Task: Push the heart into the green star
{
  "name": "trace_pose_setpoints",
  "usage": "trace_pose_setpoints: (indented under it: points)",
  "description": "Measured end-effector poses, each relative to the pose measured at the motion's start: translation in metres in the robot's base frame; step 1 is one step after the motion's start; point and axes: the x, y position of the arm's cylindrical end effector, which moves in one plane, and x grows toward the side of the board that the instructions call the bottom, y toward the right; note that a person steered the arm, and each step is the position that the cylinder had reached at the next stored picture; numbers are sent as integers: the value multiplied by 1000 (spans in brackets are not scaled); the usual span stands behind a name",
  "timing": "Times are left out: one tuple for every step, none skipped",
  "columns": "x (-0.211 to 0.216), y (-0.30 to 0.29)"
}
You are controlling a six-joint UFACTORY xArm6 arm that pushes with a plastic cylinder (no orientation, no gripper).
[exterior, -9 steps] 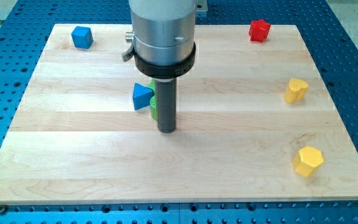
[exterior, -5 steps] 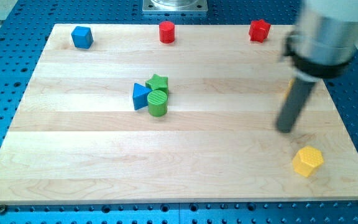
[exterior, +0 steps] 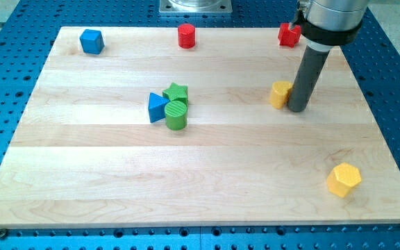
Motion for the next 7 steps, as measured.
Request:
trace_pose_setpoints:
  points:
    - [-19, 20]
    - [-17, -58]
    - [-14, -121]
    - [-3, -129]
    - [-8, -137]
    - [-7, -177]
    - [12, -196]
